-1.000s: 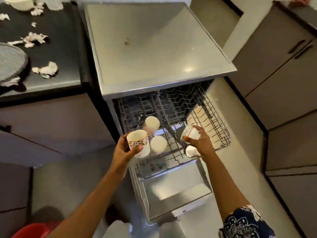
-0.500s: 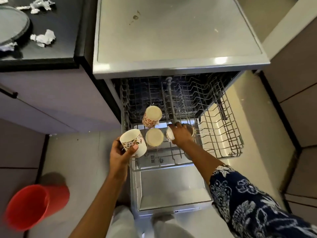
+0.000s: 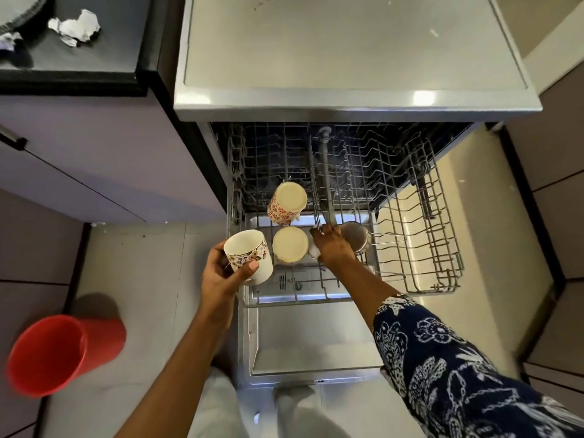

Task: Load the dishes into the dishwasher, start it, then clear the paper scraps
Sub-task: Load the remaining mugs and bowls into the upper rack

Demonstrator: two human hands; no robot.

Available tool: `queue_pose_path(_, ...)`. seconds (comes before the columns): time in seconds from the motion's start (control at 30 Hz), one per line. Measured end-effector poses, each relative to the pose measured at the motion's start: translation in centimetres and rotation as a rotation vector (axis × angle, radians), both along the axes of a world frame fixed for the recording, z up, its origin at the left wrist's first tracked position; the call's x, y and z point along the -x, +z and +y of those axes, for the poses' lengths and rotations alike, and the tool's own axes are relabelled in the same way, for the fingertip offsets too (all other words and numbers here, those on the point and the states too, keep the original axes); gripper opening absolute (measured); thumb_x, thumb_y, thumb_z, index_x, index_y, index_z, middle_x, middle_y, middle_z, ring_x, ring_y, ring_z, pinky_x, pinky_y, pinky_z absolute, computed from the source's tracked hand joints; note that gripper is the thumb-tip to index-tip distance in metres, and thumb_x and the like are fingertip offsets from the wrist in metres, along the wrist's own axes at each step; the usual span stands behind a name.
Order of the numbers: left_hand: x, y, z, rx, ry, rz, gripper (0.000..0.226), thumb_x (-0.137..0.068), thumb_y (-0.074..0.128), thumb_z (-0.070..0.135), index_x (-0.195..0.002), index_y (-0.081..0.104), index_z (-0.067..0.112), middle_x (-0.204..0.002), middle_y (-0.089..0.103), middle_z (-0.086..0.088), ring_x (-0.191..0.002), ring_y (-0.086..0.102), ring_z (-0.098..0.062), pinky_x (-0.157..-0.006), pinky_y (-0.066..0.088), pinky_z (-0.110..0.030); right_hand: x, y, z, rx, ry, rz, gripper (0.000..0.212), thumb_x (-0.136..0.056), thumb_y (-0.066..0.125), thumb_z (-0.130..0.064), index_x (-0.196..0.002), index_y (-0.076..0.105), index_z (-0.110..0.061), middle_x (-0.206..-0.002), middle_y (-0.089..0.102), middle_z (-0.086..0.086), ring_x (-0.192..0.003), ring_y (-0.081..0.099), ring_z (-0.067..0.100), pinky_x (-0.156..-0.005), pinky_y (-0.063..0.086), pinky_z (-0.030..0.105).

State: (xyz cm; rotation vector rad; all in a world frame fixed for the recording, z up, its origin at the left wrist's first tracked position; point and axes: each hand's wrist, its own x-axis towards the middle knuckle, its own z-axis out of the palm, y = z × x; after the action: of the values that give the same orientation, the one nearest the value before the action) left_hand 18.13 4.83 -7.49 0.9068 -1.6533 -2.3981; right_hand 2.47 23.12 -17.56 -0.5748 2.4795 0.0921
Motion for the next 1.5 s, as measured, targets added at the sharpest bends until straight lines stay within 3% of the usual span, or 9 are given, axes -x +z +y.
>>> queue_pose_path(0.47, 0.1, -0.4, 0.5, 0.012, -0.067, -0.075, 0.100, -0.024, 0.090, 0.058, -0.111, 0.052, 0.028, -0.109, 0.063, 0.000, -0.092, 0.065, -0.012, -0.067, 0.055, -0.021, 1.2, 0.6, 0.8, 0.017, -0.038, -0.111, 0.081, -0.084, 0.061, 0.000, -0.147, 0.015, -0.020, -0.149, 0.024, 0.015, -0.130, 0.039, 0.037, -0.096, 0.046, 0.048)
queue_pose_path(0.6, 0.2, 0.0, 1.0, 0.010, -0.052, -0.060, 0.089, -0.030, 0.093, 0.040, -0.109, 0.053, 0.026, -0.103, 0.066, 0.002, -0.089, 0.067, -0.009, -0.066, 0.054, -0.019, 1.0, 2.0, 1.5, 0.048, -0.063, -0.001, 0.077, -0.085, 0.060, -0.005, -0.148, 0.017, -0.018, -0.143, 0.039, 0.015, -0.120, 0.051, 0.033, -0.089, 0.051, 0.043)
queue_pose_path(0.7, 0.8, 0.7, 1.6, 0.005, -0.043, -0.034, 0.071, -0.044, 0.083, 0.025, -0.109, 0.053, 0.024, -0.106, 0.064, -0.002, -0.094, 0.064, -0.014, -0.066, 0.054, -0.019, -0.1, 4.9, 2.2, 0.357, -0.369, 0.155, 0.060, -0.085, 0.064, -0.013, -0.139, 0.038, -0.013, -0.125, 0.057, 0.012, -0.109, 0.057, 0.027, -0.090, 0.047, 0.036)
queue_pose_path(0.87, 2.8, 1.9, 3.3, 0.053, -0.119, 0.006, 0.082, -0.043, 0.082, 0.030, -0.117, 0.049, 0.022, -0.116, 0.059, -0.002, -0.103, 0.062, -0.013, -0.073, 0.056, -0.024, -3.7, 9.1, 1.5, 1.104, -1.088, -0.609, 0.023, -0.093, 0.056, -0.019, -0.112, 0.060, -0.008, -0.104, 0.064, 0.009, -0.096, 0.059, 0.021, -0.077, 0.051, 0.031)
queue_pose_path(1.0, 4.0, 2.6, 4.6, 0.255, -0.238, 0.006, 0.078, -0.050, 0.092, 0.024, -0.115, 0.049, 0.031, -0.116, 0.058, 0.009, -0.106, 0.058, -0.001, -0.080, 0.053, -0.018, -5.0, 9.0, 1.5, 1.290, -1.241, -1.028, 0.048, -0.088, 0.055, -0.044, -0.122, 0.059, -0.011, -0.111, 0.066, 0.014, -0.104, 0.059, 0.028, -0.093, 0.047, 0.041)
queue_pose_path(1.17, 4.3, 2.3, 5.8, 0.397, -0.283, 0.000, 0.066, -0.058, 0.086, 0.018, -0.113, 0.052, 0.031, -0.108, 0.058, 0.019, -0.091, 0.053, 0.021, -0.072, 0.045, -0.003, -5.5, 8.4, 2.1, 1.501, -1.261, -1.226, 0.059, -0.088, 0.058, -0.040, -0.135, 0.047, -0.007, -0.137, 0.048, 0.022, -0.118, 0.053, 0.032, -0.101, 0.043, 0.045)
queue_pose_path(1.33, 4.2, 1.2, 6.2, 0.416, -0.353, -0.050, 0.073, -0.057, 0.082, 0.041, -0.121, 0.048, 0.037, -0.116, 0.059, 0.019, -0.108, 0.054, 0.006, -0.101, 0.046, -0.039, -5.6, 7.9, 2.9, 1.623, -1.336, -1.287, 0.077, -0.065, 0.083, -0.033, -0.128, 0.052, -0.001, -0.124, 0.056, 0.026, -0.104, 0.063, 0.034, -0.089, 0.053, 0.046)
queue_pose_path(1.4, 4.7, 0.5, 5.7, 0.583, -0.440, -0.098, 0.078, -0.060, 0.078, 0.060, -0.128, 0.043, 0.046, -0.128, 0.055, 0.013, -0.123, 0.048, -0.007, -0.113, 0.028, -0.053, -5.1, 7.5, 3.2, 1.651, -1.393, -1.235, 0.085, -0.048, 0.093, -0.030, -0.121, 0.057, -0.002, -0.119, 0.060, 0.024, -0.098, 0.065, 0.033, -0.080, 0.057, 0.044)
queue_pose_path(1.5, 5.7, -0.8, 3.8, 0.827, -0.431, -0.199, 0.079, -0.073, 0.076, 0.043, -0.141, 0.038, 0.034, -0.144, 0.044, -0.001, -0.136, 0.036, -0.025, -0.115, 0.000, -0.048, -3.4, 7.4, 3.6, 1.674, -1.510, -1.049, 0.064, -0.046, 0.091, -0.030, -0.099, 0.069, -0.003, -0.111, 0.065, 0.021, -0.092, 0.067, 0.033, -0.071, 0.059, 0.043)
